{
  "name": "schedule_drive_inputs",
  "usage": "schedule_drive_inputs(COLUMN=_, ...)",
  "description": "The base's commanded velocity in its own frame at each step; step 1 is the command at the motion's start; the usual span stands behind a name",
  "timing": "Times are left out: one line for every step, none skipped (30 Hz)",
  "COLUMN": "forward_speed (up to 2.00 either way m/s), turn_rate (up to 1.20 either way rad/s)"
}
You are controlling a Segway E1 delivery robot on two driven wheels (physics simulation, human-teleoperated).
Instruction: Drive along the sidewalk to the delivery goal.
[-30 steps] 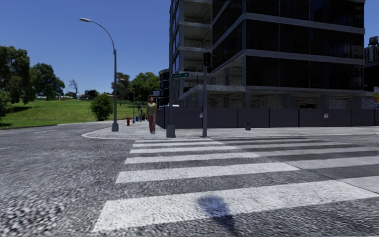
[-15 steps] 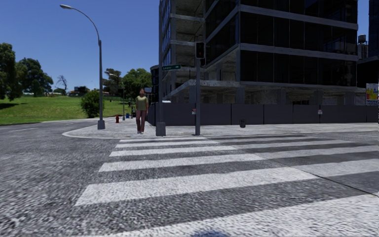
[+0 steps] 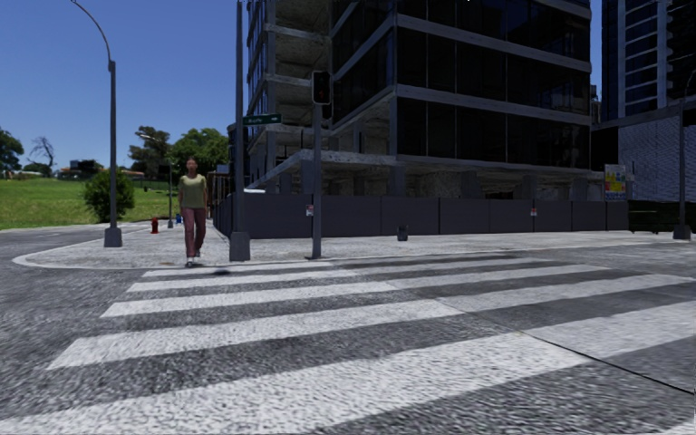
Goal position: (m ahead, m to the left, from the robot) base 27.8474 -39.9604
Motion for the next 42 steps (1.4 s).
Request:
schedule_drive_inputs(forward_speed=1.31, turn_rate=-0.50)
schedule_drive_inputs(forward_speed=1.31, turn_rate=-0.50)
schedule_drive_inputs(forward_speed=1.31, turn_rate=-0.50)
schedule_drive_inputs(forward_speed=1.31, turn_rate=-0.49)
schedule_drive_inputs(forward_speed=1.31, turn_rate=-0.49)
schedule_drive_inputs(forward_speed=1.31, turn_rate=-0.49)
schedule_drive_inputs(forward_speed=1.31, turn_rate=-0.49)
schedule_drive_inputs(forward_speed=1.31, turn_rate=-0.49)
schedule_drive_inputs(forward_speed=1.31, turn_rate=-0.48)
schedule_drive_inputs(forward_speed=1.31, turn_rate=-0.48)
schedule_drive_inputs(forward_speed=1.31, turn_rate=-0.45)
schedule_drive_inputs(forward_speed=1.31, turn_rate=-0.40)
schedule_drive_inputs(forward_speed=1.31, turn_rate=-0.40)
schedule_drive_inputs(forward_speed=1.31, turn_rate=-0.29)
schedule_drive_inputs(forward_speed=1.31, turn_rate=-0.21)
schedule_drive_inputs(forward_speed=1.34, turn_rate=-0.15)
schedule_drive_inputs(forward_speed=1.38, turn_rate=-0.03)
schedule_drive_inputs(forward_speed=1.43, turn_rate=0.00)
schedule_drive_inputs(forward_speed=1.43, turn_rate=0.00)
schedule_drive_inputs(forward_speed=1.51, turn_rate=0.00)
schedule_drive_inputs(forward_speed=1.55, turn_rate=0.00)
schedule_drive_inputs(forward_speed=1.56, turn_rate=0.00)
schedule_drive_inputs(forward_speed=1.57, turn_rate=0.00)
schedule_drive_inputs(forward_speed=1.60, turn_rate=0.00)
schedule_drive_inputs(forward_speed=1.74, turn_rate=0.00)
schedule_drive_inputs(forward_speed=1.74, turn_rate=0.00)
schedule_drive_inputs(forward_speed=1.88, turn_rate=0.00)
schedule_drive_inputs(forward_speed=2.00, turn_rate=0.00)
schedule_drive_inputs(forward_speed=2.00, turn_rate=0.00)
schedule_drive_inputs(forward_speed=2.00, turn_rate=0.00)
schedule_drive_inputs(forward_speed=2.00, turn_rate=0.00)
schedule_drive_inputs(forward_speed=2.00, turn_rate=0.00)
schedule_drive_inputs(forward_speed=2.00, turn_rate=0.00)
schedule_drive_inputs(forward_speed=2.00, turn_rate=0.00)
schedule_drive_inputs(forward_speed=2.00, turn_rate=0.00)
schedule_drive_inputs(forward_speed=2.00, turn_rate=0.00)
schedule_drive_inputs(forward_speed=2.00, turn_rate=0.00)
schedule_drive_inputs(forward_speed=2.00, turn_rate=0.00)
schedule_drive_inputs(forward_speed=2.00, turn_rate=0.00)
schedule_drive_inputs(forward_speed=2.00, turn_rate=0.00)
schedule_drive_inputs(forward_speed=2.00, turn_rate=0.00)
schedule_drive_inputs(forward_speed=2.00, turn_rate=0.00)
